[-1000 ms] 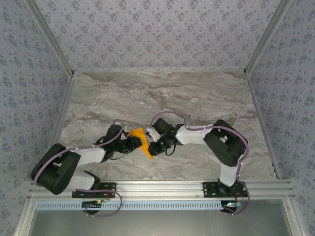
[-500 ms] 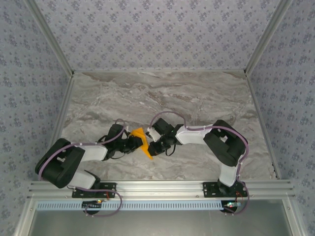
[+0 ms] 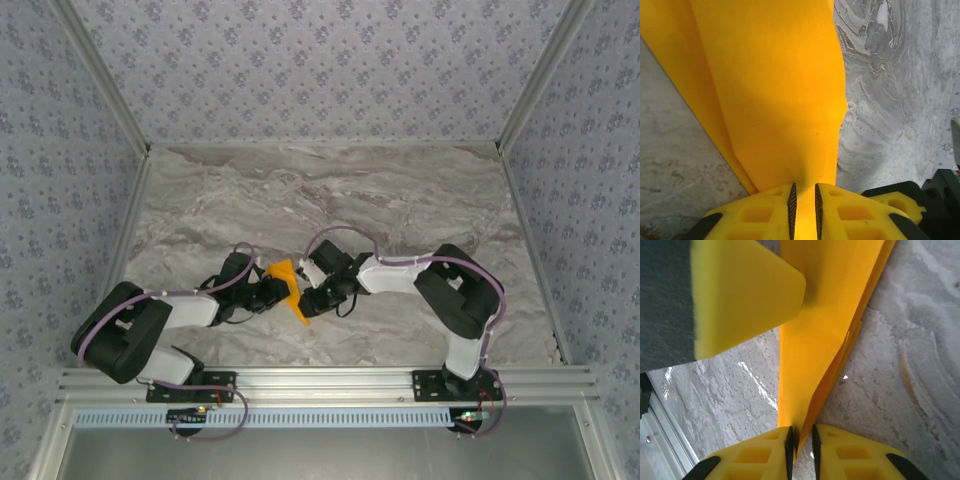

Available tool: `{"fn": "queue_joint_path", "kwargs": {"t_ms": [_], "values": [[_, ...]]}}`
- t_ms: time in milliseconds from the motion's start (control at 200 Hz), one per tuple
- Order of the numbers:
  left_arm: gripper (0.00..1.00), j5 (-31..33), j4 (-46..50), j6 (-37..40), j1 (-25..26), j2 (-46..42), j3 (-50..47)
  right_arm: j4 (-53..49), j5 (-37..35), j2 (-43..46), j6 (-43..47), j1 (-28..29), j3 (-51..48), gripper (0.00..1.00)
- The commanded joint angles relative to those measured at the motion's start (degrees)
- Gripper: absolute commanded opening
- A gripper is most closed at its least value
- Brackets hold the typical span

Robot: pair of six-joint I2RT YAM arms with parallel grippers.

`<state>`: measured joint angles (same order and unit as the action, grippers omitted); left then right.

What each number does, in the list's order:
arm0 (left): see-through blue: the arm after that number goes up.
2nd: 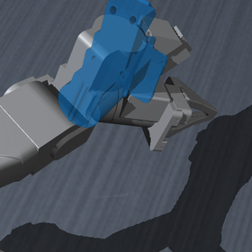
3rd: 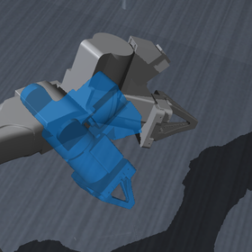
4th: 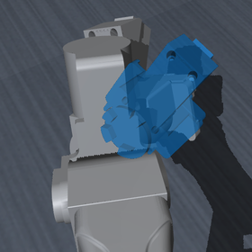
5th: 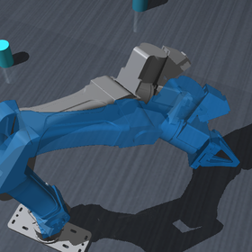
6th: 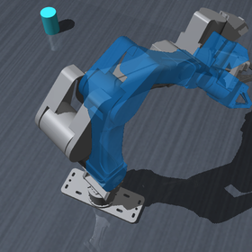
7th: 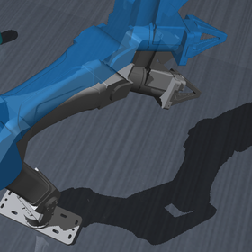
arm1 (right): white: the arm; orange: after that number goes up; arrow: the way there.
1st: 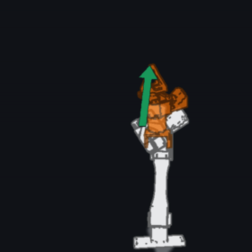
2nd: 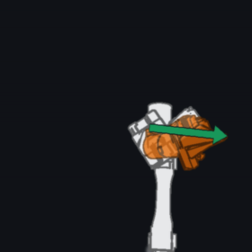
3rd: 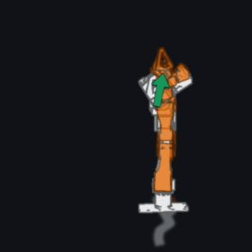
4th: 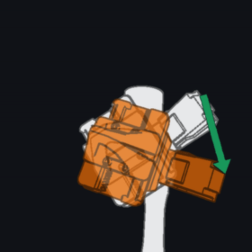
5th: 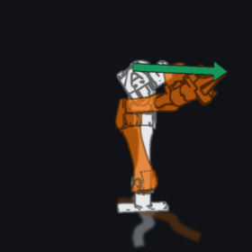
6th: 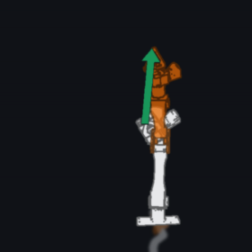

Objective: Fold a paper plane with a square sheet of paper (pick it up from the middle)

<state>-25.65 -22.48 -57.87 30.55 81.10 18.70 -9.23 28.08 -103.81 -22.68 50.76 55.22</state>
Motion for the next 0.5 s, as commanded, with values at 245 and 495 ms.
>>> {"fn": "queue_joint_path", "kwargs": {"t_ms": [245,495], "values": [[0.16,2.05,3.30,1.03,0.20,1.67,1.08,4.88,-5.59,5.62,-6.31,1.76,-0.81,0.18],[0.12,3.05,4.40,0.96,0.18,1.32,0.90,11.48,-2.10,-0.80,-10.54,3.07,0.23,0.04]]}}
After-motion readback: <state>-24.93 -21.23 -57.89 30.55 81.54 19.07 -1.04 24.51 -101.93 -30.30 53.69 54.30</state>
